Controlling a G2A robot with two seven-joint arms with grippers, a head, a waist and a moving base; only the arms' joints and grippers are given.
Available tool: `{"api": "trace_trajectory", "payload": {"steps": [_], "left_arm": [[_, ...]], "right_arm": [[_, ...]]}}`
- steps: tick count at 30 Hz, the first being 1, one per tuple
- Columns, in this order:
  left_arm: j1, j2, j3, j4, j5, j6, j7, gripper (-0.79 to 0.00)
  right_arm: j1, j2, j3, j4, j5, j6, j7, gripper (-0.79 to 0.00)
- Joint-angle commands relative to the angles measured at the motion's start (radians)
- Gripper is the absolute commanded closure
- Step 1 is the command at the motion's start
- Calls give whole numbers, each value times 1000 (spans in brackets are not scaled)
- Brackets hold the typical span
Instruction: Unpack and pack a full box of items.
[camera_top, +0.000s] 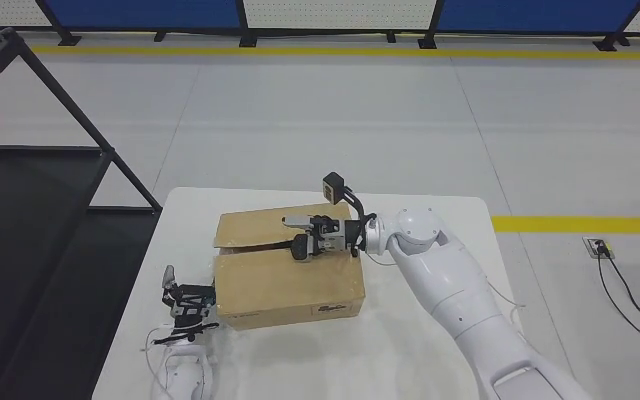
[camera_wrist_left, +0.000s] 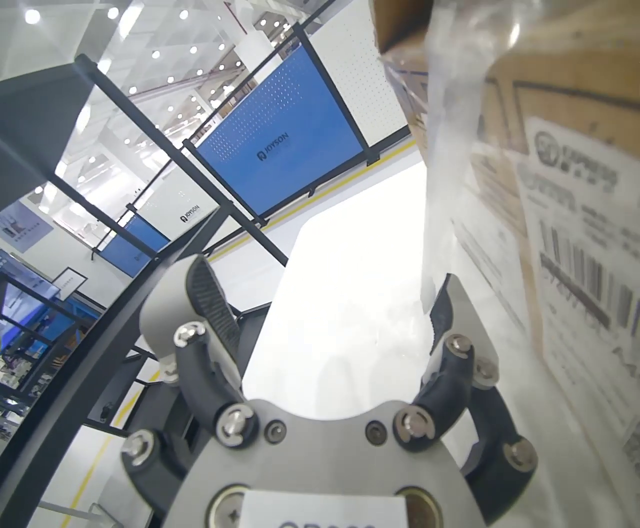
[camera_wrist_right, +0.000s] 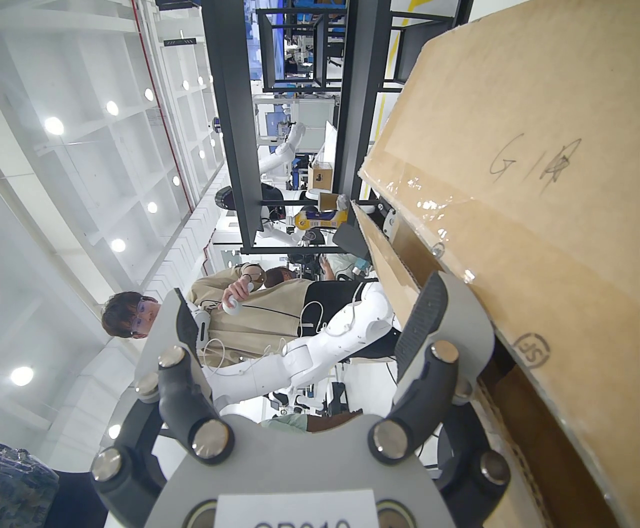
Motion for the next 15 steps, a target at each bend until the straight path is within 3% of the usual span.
{"api": "trace_trajectory", "payload": {"steps": [1, 10, 15], "left_arm": [[-6, -1, 8, 10, 30, -11, -22, -785], [-17, -9, 12, -2, 24, -57, -53, -785], [-22, -16, 3, -14, 0, -24, -63, -785]], "right_arm": [[-2, 1, 0, -3, -2, 3, -1, -785], [-10, 5, 2, -21, -9, 9, -3, -785], [-14, 6, 1, -28, -12, 9, -4, -785]]}}
